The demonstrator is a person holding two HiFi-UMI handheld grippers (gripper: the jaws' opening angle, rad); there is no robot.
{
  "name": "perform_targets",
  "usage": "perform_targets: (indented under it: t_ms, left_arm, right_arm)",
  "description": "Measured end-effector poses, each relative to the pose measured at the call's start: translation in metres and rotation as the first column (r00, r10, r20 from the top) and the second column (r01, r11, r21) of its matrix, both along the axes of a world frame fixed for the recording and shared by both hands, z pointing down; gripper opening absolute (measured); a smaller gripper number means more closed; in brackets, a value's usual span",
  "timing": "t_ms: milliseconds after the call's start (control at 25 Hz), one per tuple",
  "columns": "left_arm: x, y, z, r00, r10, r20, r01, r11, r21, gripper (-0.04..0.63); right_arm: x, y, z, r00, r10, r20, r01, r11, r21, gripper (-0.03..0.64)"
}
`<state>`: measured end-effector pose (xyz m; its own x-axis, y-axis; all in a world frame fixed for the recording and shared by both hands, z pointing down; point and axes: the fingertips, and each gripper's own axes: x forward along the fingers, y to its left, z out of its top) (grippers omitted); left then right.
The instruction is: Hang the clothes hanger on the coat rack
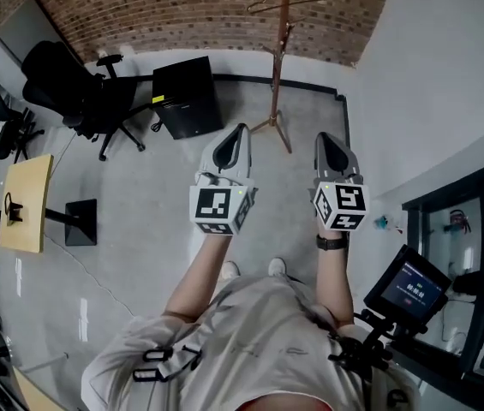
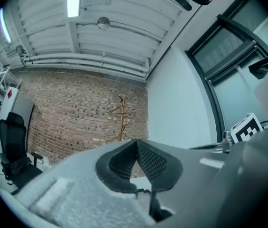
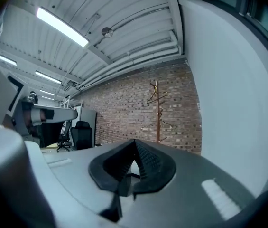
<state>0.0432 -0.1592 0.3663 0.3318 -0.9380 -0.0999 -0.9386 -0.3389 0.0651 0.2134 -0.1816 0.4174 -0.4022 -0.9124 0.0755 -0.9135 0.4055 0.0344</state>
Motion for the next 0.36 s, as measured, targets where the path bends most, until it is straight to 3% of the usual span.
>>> perform_targets:
  t_ms: [360]
  left_arm:
    - [-0.047,0.017,0.013,1.0,-0.001,-0.018,0.001,1.0,0.021,0.0]
  right_arm:
    - [-0.064,0.012,-0.007,0.997,-0.069,-0.037,0.071,0.997,0.041,0.005]
